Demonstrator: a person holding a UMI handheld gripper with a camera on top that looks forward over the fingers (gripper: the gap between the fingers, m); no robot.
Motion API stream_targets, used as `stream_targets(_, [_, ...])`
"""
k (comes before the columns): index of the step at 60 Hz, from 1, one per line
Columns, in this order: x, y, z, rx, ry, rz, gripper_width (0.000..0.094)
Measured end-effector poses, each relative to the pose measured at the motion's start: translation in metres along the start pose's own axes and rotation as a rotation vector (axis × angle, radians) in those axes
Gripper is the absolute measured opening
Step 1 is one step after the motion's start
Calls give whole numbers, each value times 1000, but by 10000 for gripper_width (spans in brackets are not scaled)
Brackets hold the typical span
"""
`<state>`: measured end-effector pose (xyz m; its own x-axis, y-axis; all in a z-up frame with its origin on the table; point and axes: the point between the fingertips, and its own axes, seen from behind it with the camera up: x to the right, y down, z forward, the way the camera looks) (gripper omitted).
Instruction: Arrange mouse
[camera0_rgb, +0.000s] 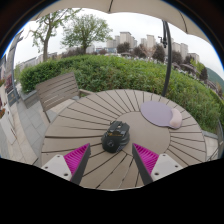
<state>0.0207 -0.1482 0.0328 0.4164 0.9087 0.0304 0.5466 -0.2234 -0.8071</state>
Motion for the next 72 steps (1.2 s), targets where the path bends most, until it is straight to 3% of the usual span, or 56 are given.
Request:
stream_targets(23, [2,-8,86,-9,-6,-5,863])
stream_targets(46, [-17,-32,125,-41,-77,-21,847])
stream_targets(49, [-15,-31,128,-48,-73,-26,799])
stream_targets(55, [-11,-35,132,-33,-69,-85,592])
stream_targets(59, [-11,-37,133,-32,-70,-143,528])
stream_targets(72, [-7,-39,122,-75,-82,-121,479])
